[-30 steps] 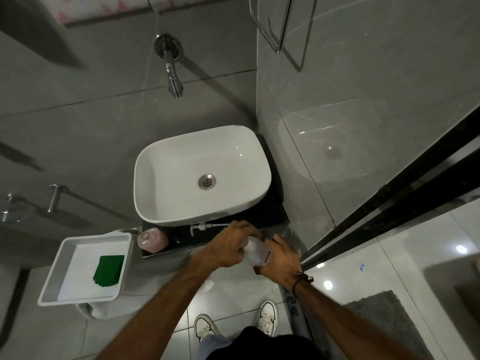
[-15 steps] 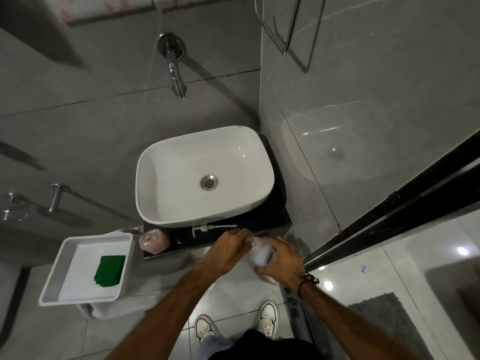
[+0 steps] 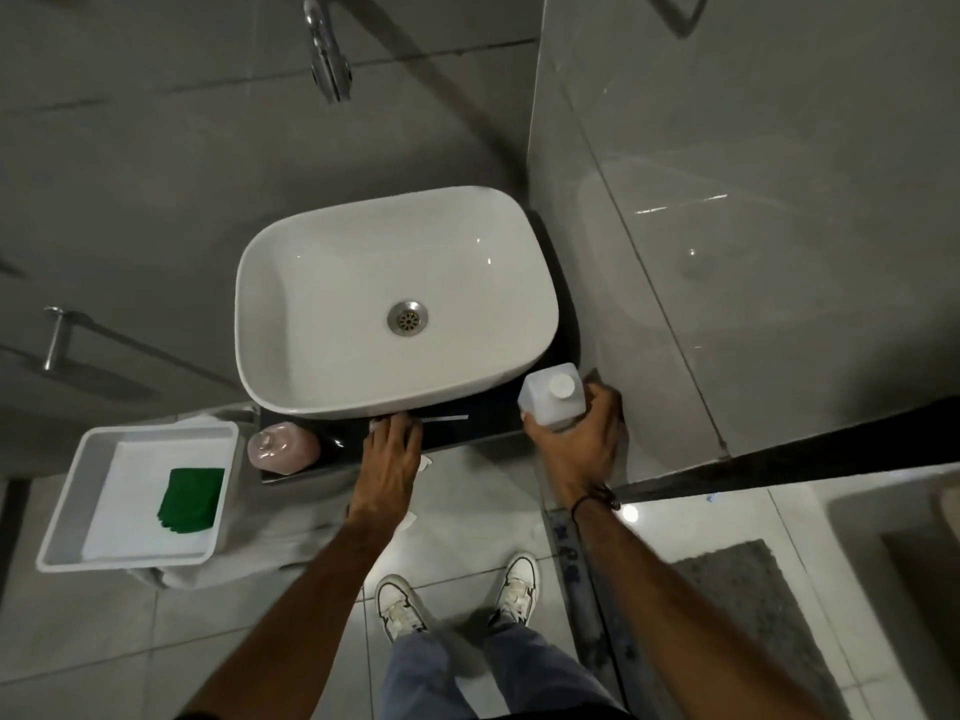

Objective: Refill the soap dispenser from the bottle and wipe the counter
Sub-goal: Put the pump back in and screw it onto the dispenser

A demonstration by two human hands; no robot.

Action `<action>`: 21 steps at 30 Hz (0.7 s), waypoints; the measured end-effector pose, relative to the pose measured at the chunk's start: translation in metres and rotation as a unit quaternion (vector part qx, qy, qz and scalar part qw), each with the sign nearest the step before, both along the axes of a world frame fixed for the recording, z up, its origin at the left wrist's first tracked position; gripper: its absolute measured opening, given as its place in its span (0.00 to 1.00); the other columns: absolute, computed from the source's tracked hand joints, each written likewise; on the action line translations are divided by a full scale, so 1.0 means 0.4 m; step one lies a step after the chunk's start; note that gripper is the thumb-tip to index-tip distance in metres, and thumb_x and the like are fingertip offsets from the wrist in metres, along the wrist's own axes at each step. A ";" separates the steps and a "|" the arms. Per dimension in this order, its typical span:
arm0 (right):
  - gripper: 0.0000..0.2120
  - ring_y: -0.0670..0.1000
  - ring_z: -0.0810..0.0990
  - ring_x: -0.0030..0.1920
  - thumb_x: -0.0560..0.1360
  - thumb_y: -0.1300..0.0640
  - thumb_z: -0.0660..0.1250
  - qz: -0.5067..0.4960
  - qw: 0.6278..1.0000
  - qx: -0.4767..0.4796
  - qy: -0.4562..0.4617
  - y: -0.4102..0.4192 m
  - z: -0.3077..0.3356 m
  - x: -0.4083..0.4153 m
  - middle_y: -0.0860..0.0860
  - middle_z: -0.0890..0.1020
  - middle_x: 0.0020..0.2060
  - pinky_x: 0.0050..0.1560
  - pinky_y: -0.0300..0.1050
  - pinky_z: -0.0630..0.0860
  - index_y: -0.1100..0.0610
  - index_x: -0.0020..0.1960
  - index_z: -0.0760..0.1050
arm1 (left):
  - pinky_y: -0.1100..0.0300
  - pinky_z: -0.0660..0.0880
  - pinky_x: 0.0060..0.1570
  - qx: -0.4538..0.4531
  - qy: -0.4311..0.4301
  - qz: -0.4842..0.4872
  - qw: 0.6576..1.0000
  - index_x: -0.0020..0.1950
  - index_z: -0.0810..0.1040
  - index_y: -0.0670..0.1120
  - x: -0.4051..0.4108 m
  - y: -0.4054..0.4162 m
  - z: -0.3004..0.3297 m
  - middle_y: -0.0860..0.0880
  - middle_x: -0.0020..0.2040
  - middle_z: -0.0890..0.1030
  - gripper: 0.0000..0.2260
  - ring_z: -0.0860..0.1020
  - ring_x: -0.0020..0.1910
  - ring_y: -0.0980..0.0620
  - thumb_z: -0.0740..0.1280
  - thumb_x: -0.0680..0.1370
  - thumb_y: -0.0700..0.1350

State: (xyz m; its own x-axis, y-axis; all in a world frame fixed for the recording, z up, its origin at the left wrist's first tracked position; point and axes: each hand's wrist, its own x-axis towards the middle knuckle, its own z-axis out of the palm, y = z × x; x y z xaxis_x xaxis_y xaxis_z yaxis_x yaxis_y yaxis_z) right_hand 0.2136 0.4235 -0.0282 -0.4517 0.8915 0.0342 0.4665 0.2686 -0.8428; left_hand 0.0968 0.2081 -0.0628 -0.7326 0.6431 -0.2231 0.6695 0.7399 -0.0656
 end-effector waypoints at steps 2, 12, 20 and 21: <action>0.40 0.55 0.77 0.56 0.55 0.47 0.85 0.001 1.000 -0.008 -0.007 0.003 -0.005 -0.016 0.51 0.76 0.56 0.49 0.50 0.78 0.52 0.60 0.67 | 0.47 0.77 0.53 0.005 0.007 0.001 1.000 0.65 0.75 0.39 -0.005 0.002 0.007 0.38 0.61 0.76 0.33 0.75 0.54 0.38 0.75 0.60 0.29; 0.44 0.59 0.75 0.56 0.53 0.47 0.86 0.031 0.997 -0.018 -0.073 0.012 -0.028 -0.025 0.56 0.75 0.57 0.51 0.56 0.78 0.56 0.59 0.64 | 0.49 0.74 0.38 0.108 -0.030 0.023 0.993 0.46 0.76 0.42 -0.026 -0.024 0.038 0.42 0.43 0.77 0.20 0.76 0.41 0.40 0.77 0.60 0.29; 0.32 0.55 0.78 0.48 0.61 0.45 0.83 -0.021 0.987 -0.124 -0.095 -0.091 -0.055 0.072 0.49 0.76 0.46 0.44 0.47 0.77 0.55 0.55 0.69 | 0.52 0.76 0.42 0.327 -0.145 0.134 0.924 0.54 0.76 0.43 0.041 -0.186 0.155 0.47 0.52 0.77 0.16 0.78 0.45 0.47 0.75 0.69 0.38; 0.29 0.53 0.78 0.45 0.64 0.47 0.82 -0.006 0.985 -0.142 -0.097 -0.122 -0.053 0.072 0.49 0.76 0.44 0.40 0.42 0.73 0.55 0.55 0.70 | 0.54 0.77 0.43 0.337 -0.141 0.153 0.918 0.54 0.76 0.44 0.043 -0.220 0.170 0.48 0.52 0.78 0.16 0.78 0.46 0.48 0.75 0.69 0.39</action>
